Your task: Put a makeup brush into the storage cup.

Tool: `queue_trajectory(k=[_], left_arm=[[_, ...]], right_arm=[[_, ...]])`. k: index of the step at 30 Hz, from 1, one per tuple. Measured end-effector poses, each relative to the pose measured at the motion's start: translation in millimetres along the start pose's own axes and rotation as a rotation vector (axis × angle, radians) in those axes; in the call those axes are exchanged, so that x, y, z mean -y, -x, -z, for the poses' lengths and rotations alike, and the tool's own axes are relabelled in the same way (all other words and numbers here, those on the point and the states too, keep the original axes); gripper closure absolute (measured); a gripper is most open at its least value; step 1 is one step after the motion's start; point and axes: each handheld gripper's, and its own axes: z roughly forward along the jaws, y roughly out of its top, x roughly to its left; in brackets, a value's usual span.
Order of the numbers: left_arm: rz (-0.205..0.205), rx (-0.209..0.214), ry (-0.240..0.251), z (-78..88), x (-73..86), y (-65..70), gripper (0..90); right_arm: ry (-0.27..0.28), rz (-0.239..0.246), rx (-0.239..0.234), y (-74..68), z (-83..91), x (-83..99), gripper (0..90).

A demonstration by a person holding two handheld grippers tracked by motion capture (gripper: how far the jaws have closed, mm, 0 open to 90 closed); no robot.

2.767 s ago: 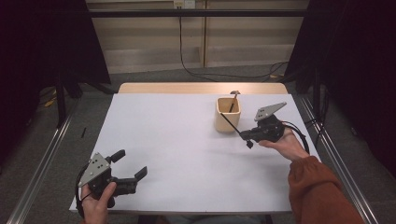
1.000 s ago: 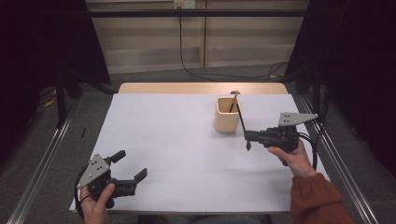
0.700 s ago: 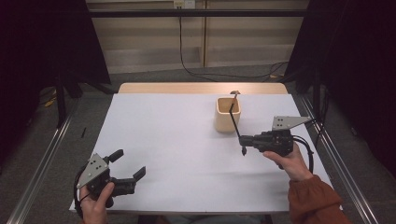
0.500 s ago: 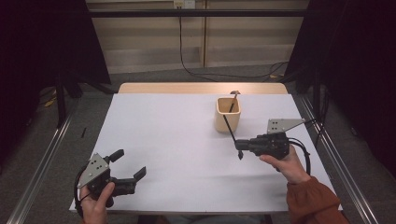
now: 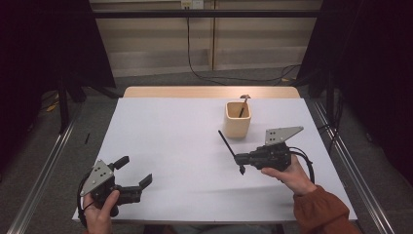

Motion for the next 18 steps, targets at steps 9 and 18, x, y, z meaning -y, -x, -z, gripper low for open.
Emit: queue_trajectory(k=[9,18], left_arm=[[-0.003,0.001,-0.001,0.1,0.1,-0.1,1.2],[-0.005,0.003,-0.002,-0.3,0.1,-0.5,1.2]], right_arm=[[-0.080,0.024,-0.031,-5.0,-16.7,-11.5,86.2],[-0.189,0.071,-0.042,-8.8,-26.4,-24.9,86.2]])
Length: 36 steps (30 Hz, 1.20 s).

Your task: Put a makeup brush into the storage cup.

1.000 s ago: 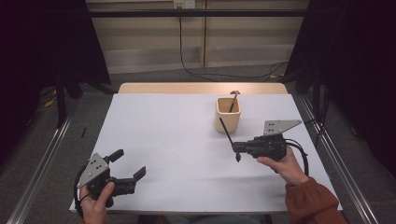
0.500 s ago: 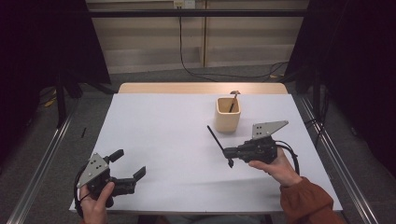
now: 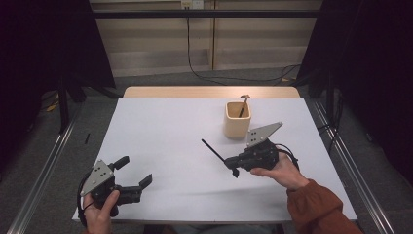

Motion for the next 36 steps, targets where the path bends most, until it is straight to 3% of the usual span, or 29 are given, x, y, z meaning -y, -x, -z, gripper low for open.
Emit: queue_trajectory(k=[15,22,26,32,36], left_arm=[[-0.003,0.004,-0.002,0.0,0.0,0.1,1.2],[-0.004,0.008,-0.005,-0.9,0.1,0.7,1.2],[-0.004,0.008,-0.005,-0.5,0.0,0.3,1.2],[-0.002,0.007,-0.005,-0.6,0.2,0.1,1.2],[-0.004,0.010,-0.004,-0.3,0.0,0.0,1.2]], right_arm=[[-0.289,0.082,0.005,-2.1,-15.5,-17.6,86.2],[-0.406,0.072,0.043,-0.5,-22.3,-21.1,86.2],[-0.483,0.087,0.024,-0.6,-26.6,-20.7,86.1],[-0.550,0.089,0.030,2.4,-27.2,-16.4,86.2],[-0.631,0.130,0.010,-0.6,-29.8,-13.9,86.1]])
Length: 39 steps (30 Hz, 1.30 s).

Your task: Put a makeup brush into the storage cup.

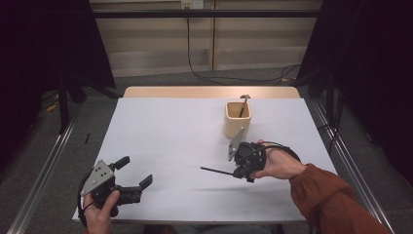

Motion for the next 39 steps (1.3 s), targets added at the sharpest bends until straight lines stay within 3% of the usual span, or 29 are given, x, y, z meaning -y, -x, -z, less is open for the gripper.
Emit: queue_trajectory(k=[5,9,17,21,27,33,39], left_arm=[[0.000,0.000,-0.001,0.1,0.0,0.3,1.2],[-0.001,-0.001,0.003,0.7,-0.3,0.1,1.2],[0.006,-0.020,0.018,4.2,-2.0,-2.1,1.2],[0.004,-0.027,0.027,6.0,-4.5,-0.9,1.2],[-0.020,-0.021,0.054,10.1,-16.0,1.8,1.0],[-0.070,0.003,0.084,7.4,-37.3,5.6,1.0],[-0.065,0.044,0.115,0.4,-50.2,6.1,1.0]], right_arm=[[-0.069,0.009,0.000,-1.2,-2.6,1.1,86.1],[-0.075,-0.003,0.008,-0.3,-4.5,2.3,86.2],[-0.050,0.015,-0.015,0.0,-8.0,3.0,86.1],[-0.027,-0.002,-0.019,0.1,-10.1,3.7,86.1],[-0.002,-0.018,-0.010,1.7,-11.0,4.2,86.1],[0.010,-0.042,-0.006,5.3,-8.0,5.5,86.1],[0.006,-0.040,-0.013,5.2,-8.0,5.1,86.1]])
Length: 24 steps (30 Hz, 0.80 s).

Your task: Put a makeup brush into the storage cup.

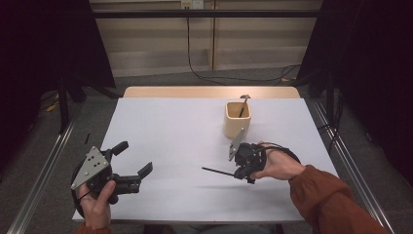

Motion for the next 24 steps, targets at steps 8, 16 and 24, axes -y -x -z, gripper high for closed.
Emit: queue_trajectory(k=[8,16,24], left_arm=[[-0.008,0.040,0.030,-11.3,-13.2,-3.9,1.2],[-0.018,0.113,0.008,-27.3,-20.4,-1.8,0.8],[-0.062,0.250,-0.062,-50.0,-30.0,5.8,2.2]], right_arm=[[0.000,0.002,-0.007,-0.5,-1.2,-1.0,86.1],[-0.003,0.009,-0.014,-0.1,-1.6,-1.1,86.1],[-0.009,0.010,-0.020,0.0,-1.4,-2.0,86.1]])
